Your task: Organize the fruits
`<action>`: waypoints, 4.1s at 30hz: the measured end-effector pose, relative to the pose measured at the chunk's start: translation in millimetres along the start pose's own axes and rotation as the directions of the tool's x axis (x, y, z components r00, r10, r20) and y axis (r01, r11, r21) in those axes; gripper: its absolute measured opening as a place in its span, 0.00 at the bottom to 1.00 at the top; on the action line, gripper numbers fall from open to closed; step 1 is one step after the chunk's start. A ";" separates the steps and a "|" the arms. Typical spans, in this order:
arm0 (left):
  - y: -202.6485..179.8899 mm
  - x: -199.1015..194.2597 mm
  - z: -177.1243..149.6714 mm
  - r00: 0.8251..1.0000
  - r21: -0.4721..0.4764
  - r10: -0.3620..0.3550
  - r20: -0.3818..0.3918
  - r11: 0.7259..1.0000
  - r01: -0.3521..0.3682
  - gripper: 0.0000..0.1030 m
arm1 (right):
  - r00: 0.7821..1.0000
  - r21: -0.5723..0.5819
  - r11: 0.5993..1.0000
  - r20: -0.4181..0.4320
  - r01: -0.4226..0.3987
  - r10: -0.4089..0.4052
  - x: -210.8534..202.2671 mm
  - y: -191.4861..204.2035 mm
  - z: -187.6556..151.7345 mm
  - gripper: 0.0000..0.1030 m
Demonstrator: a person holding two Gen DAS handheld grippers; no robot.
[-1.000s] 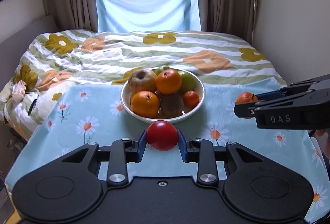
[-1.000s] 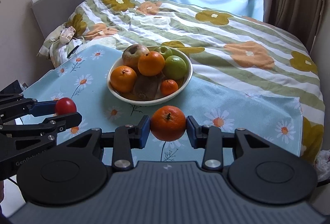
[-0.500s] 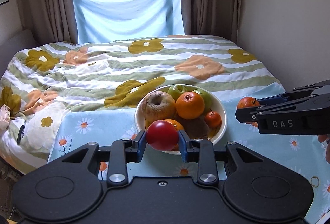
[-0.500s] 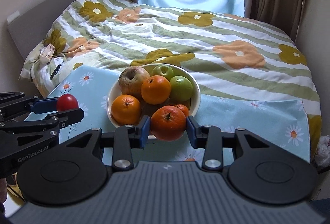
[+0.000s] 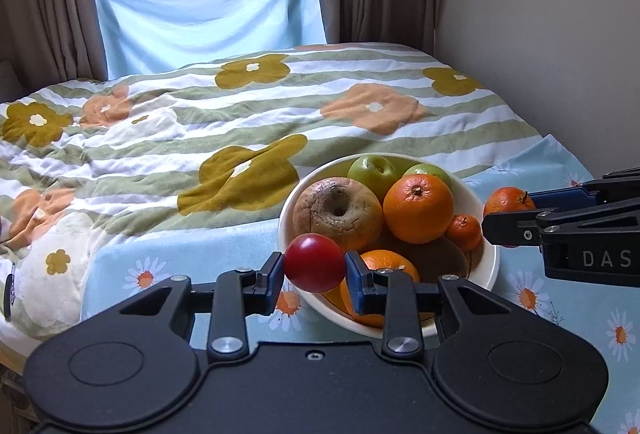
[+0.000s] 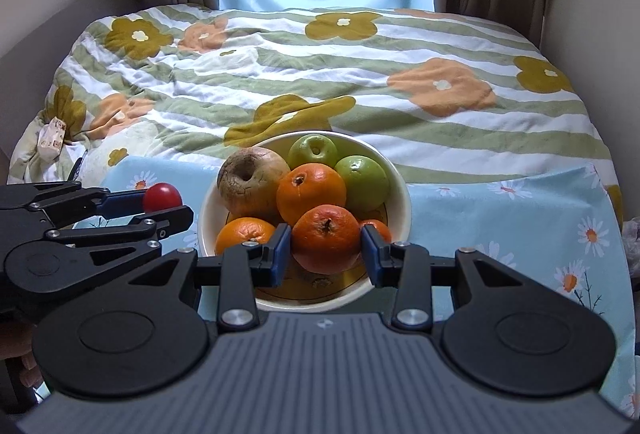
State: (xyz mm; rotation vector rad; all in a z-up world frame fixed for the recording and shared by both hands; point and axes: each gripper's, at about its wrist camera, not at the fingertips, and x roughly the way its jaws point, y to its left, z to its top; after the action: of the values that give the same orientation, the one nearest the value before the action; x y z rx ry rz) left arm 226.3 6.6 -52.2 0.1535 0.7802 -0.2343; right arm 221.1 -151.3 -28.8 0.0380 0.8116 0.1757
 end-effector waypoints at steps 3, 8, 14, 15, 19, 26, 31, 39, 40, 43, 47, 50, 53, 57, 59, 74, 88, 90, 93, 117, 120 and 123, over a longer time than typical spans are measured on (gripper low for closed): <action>4.8 13.5 0.5 1.000 0.012 -0.020 -0.017 1.000 0.020 0.35 | 1.000 0.017 1.000 -0.014 0.010 -0.009 7.6 4.8 -0.9 0.51; 8.9 30.5 -1.0 0.997 0.030 -0.051 -0.049 0.998 0.053 0.36 | 0.999 0.033 0.999 -0.034 0.024 -0.023 16.9 10.1 -3.8 0.51; 14.9 31.7 -1.0 0.998 0.018 -0.055 -0.034 0.998 0.055 0.69 | 0.998 0.053 0.998 -0.049 0.036 -0.033 19.7 9.9 -5.5 0.51; 16.8 27.5 -1.0 0.998 0.009 -0.058 -0.017 0.998 0.058 0.79 | 0.998 0.054 0.998 -0.051 0.037 -0.034 19.6 9.8 -5.5 0.51; 26.2 11.1 1.9 0.998 -0.012 -0.054 0.023 0.998 0.054 0.90 | 0.998 0.047 0.998 -0.056 0.042 -0.040 18.1 10.5 -6.0 0.51; 40.6 -16.2 3.3 0.998 -0.048 -0.010 0.060 0.999 0.013 0.90 | 0.997 0.010 1.000 -0.072 0.028 -0.027 21.7 19.1 -8.8 0.51; 48.1 -30.1 -2.2 0.997 -0.044 0.018 0.069 0.999 -0.015 0.90 | 0.997 -0.017 1.000 -0.074 0.016 -0.017 26.2 28.5 -12.5 0.51; 56.5 -36.3 -13.2 0.997 -0.066 0.024 0.075 0.998 -0.019 0.90 | 0.998 -0.045 0.999 -0.061 -0.005 0.003 35.3 33.9 -20.5 0.51; 55.8 -36.6 -14.6 0.997 -0.061 0.026 0.076 0.998 -0.021 0.90 | 0.998 -0.043 0.999 -0.057 -0.006 0.004 35.4 33.6 -21.4 0.51; 54.7 -37.9 -17.4 0.996 -0.053 0.037 0.080 0.998 -0.033 0.90 | 0.999 -0.038 0.999 -0.048 -0.011 0.009 37.2 30.9 -25.7 0.52; 54.7 -42.4 -21.1 0.995 -0.067 0.050 0.088 0.997 -0.044 0.90 | 0.999 -0.034 0.999 -0.027 -0.034 0.033 37.7 26.4 -30.0 0.57; 51.6 -47.0 -23.3 0.993 -0.068 0.067 0.093 0.996 -0.061 0.90 | 0.999 -0.046 0.998 0.000 -0.052 0.052 31.0 25.3 -31.0 0.70; 48.1 -56.8 -24.4 0.992 -0.081 0.080 0.101 0.994 -0.072 0.90 | 0.998 -0.056 0.997 0.024 -0.052 0.053 18.8 25.1 -31.0 0.80; 38.9 -75.1 -24.0 0.989 -0.093 0.093 0.118 0.992 -0.083 0.90 | 0.997 -0.059 0.996 0.042 -0.061 0.064 -3.9 21.9 -30.4 0.80; 32.8 -86.4 -23.9 0.986 -0.101 0.104 0.129 0.991 -0.091 0.90 | 0.996 -0.068 0.996 0.052 -0.062 0.065 -18.6 20.2 -29.5 0.80; -34.4 -192.8 -32.6 0.969 -0.143 0.118 0.215 0.986 -0.088 0.90 | 0.986 -0.069 0.997 0.168 0.027 -0.015 -173.5 -15.1 -47.6 0.87; -71.3 -232.1 -78.6 0.970 -0.170 0.166 0.176 0.976 -0.136 1.00 | 0.974 0.006 0.986 0.155 0.169 -0.168 -230.4 -34.6 -112.6 1.00; -75.3 -232.6 -83.3 0.970 -0.168 0.171 0.171 0.975 -0.143 1.00 | 0.973 0.015 0.984 0.145 0.180 -0.180 -229.2 -36.0 -118.7 1.00; -78.8 -234.3 -89.3 0.971 -0.172 0.175 0.161 0.974 -0.147 1.00 | 0.973 0.026 0.983 0.138 0.183 -0.184 -227.9 -37.0 -123.6 1.00; -87.0 -241.2 -96.5 0.967 -0.162 0.190 0.171 0.973 -0.162 1.00 | 0.975 0.037 0.984 0.131 0.175 -0.179 -230.2 -36.4 -129.8 1.00; -86.5 -241.6 -96.4 0.967 -0.164 0.189 0.171 0.973 -0.161 1.00 | 0.975 0.038 0.984 0.130 0.176 -0.179 -230.1 -36.1 -129.8 1.00; -85.7 -242.9 -96.8 0.967 -0.167 0.186 0.173 0.973 -0.157 1.00 | 0.976 0.047 0.983 0.127 0.175 -0.180 -231.1 -34.4 -129.7 1.00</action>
State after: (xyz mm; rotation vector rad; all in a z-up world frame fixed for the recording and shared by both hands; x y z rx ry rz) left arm -28.7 -17.5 48.3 0.0525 0.5904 -0.0231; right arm -23.9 -229.0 44.4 0.0107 0.6834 -0.0103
